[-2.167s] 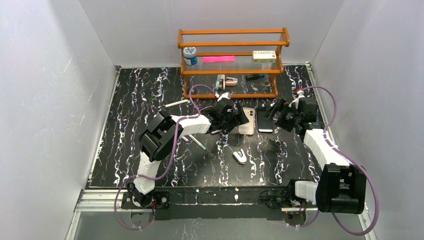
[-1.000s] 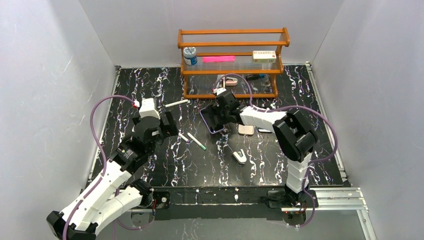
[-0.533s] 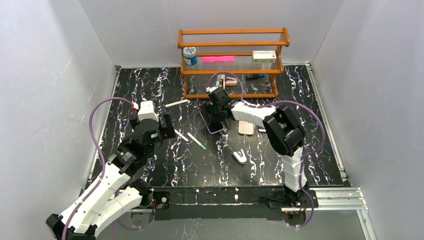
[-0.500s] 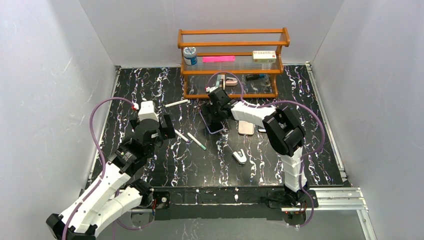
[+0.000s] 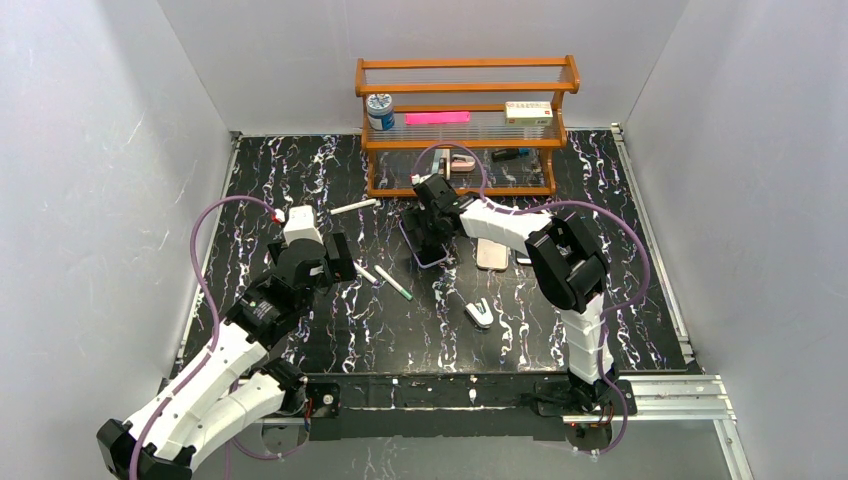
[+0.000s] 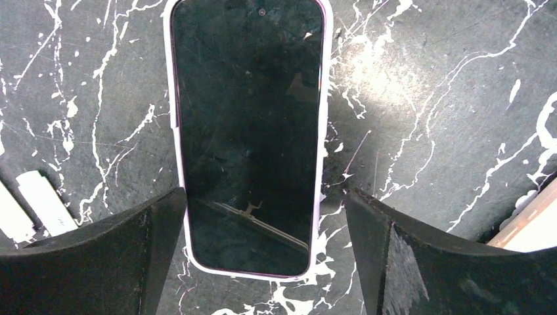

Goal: Take the phone out of the phone case
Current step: Pick up the phone at the center of the board.

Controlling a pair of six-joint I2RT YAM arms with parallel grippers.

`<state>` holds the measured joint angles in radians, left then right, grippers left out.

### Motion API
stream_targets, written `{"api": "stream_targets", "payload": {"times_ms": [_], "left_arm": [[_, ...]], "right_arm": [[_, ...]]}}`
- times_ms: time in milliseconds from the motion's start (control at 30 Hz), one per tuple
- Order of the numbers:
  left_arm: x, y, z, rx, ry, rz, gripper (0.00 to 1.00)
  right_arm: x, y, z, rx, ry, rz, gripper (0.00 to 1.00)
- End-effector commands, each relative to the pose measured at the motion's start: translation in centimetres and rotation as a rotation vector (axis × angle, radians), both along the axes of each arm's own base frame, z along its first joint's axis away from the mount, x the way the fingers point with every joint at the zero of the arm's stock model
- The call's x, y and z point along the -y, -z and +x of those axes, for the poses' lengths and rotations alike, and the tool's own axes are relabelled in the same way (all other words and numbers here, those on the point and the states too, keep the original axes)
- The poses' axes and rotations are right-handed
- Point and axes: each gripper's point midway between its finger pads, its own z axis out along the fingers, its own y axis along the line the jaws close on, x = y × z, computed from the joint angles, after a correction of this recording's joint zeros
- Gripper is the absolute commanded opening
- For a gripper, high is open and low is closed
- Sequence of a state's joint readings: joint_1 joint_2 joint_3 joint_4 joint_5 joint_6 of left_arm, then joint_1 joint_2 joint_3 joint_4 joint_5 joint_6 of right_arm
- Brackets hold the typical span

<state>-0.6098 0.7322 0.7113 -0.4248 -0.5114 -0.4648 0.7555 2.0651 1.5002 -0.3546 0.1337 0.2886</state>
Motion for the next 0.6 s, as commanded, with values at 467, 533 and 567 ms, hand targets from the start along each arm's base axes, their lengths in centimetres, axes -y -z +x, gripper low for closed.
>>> {"api": "stream_targets", "payload": {"times_ms": [467,533,567], "left_arm": [[0.6,2.0,-0.3,-0.065,-0.011,-0.049,0.98],[0.6,2.5,-0.4,-0.079,-0.014,-0.053,0.98],[0.7,2.7,-0.4,-0.084,-0.016,-0.057,0.98]], "right_arm": [[-1.0,-1.6,1.1,0.039,-0.025,-0.036,0.99],[-0.9,-1.1,0.9,0.027,-0.033,-0.048,0.99],[-1.1,-0.8,0.7,0.019,-0.043,-0.047,0.99]]}}
